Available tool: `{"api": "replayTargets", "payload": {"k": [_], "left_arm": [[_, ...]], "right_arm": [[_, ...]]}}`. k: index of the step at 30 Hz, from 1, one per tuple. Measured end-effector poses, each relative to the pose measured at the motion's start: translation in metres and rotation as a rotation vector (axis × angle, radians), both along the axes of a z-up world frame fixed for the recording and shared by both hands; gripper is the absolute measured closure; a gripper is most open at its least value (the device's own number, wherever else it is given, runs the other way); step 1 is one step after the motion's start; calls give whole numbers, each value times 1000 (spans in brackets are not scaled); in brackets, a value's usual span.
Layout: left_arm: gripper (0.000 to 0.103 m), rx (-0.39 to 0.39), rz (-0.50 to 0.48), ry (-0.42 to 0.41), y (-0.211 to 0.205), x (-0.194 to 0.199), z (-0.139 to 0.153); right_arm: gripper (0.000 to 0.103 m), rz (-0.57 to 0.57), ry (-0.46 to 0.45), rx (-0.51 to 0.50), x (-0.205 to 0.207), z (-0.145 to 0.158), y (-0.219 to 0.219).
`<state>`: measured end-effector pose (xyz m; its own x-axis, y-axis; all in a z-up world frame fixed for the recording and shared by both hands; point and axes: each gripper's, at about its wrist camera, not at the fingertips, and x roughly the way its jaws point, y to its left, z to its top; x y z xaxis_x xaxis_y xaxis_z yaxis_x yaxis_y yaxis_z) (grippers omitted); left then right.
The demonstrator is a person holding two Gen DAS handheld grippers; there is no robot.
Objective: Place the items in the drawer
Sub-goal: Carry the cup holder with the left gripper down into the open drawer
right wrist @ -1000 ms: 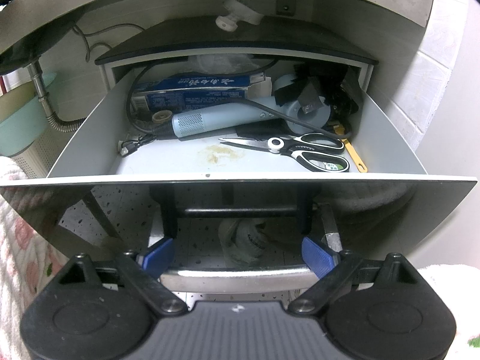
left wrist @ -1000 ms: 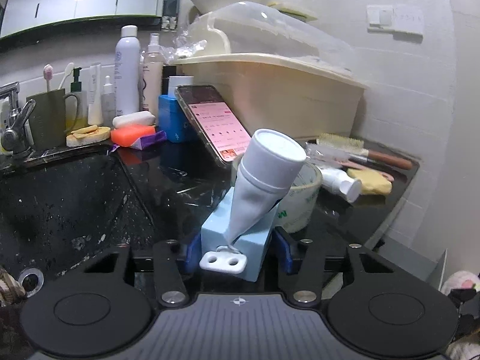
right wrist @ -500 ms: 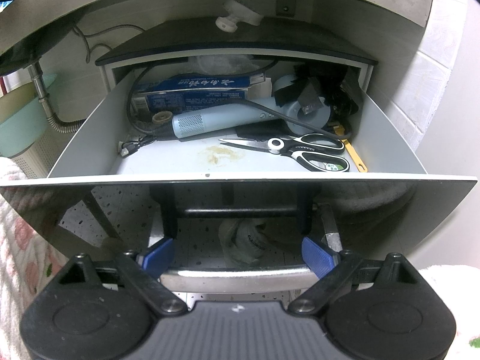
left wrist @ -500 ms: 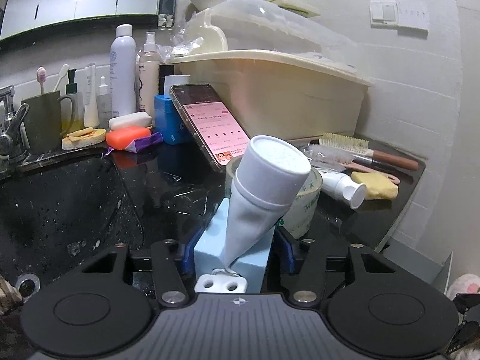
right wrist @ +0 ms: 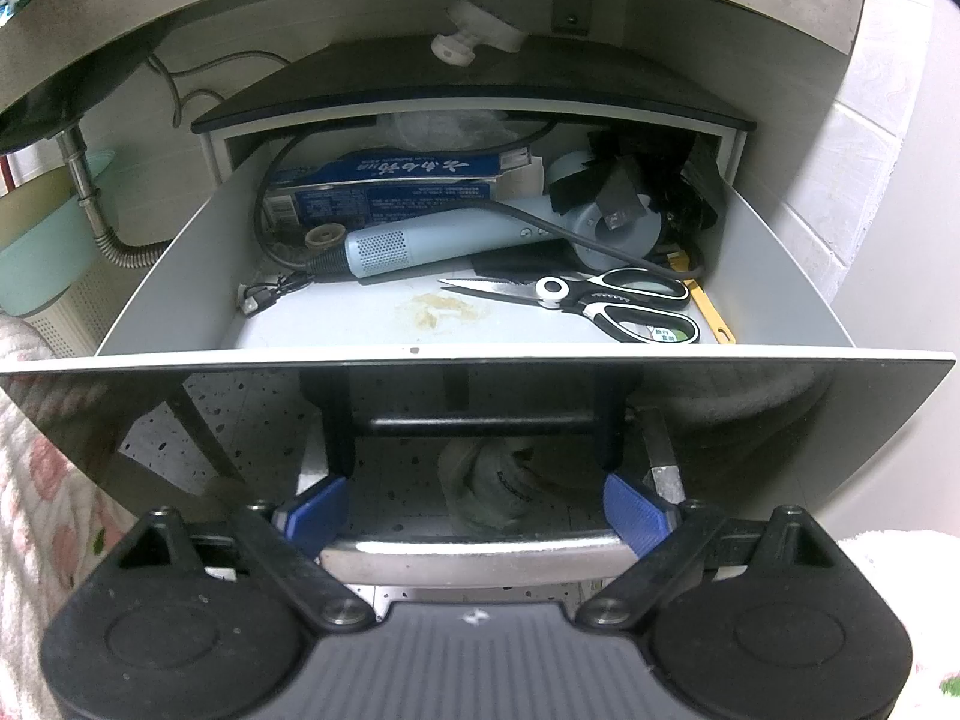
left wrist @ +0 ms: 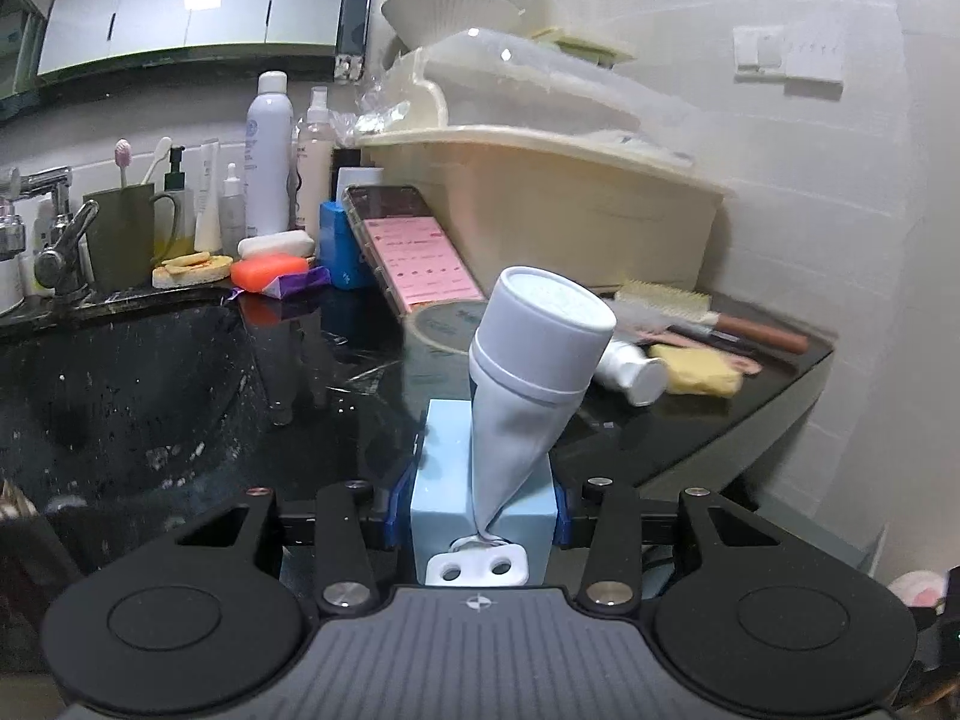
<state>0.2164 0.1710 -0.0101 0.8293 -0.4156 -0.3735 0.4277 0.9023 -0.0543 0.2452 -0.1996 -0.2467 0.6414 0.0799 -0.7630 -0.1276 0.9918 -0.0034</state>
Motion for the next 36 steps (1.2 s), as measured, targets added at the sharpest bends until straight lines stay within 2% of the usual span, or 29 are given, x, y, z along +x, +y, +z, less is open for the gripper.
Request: {"api": "replayTargets", "payload": {"k": [4, 10, 19, 27, 36], "left_arm": [[61, -24, -52, -5, -15, -25, 4], [62, 2, -185, 37, -60, -45, -6], [61, 95, -346, 160, -136, -29, -60], [62, 208, -400, 259, -192, 9, -112], [62, 316, -360, 324, -232, 49, -174]], "right_arm": [[11, 2, -1, 0, 0, -1, 0], [11, -1, -3, 3, -1, -1, -1], [11, -1, -11, 5, -2, -1, -1], [11, -2, -17, 5, -2, -1, -1], [11, -3, -16, 5, -2, -1, 0]]}}
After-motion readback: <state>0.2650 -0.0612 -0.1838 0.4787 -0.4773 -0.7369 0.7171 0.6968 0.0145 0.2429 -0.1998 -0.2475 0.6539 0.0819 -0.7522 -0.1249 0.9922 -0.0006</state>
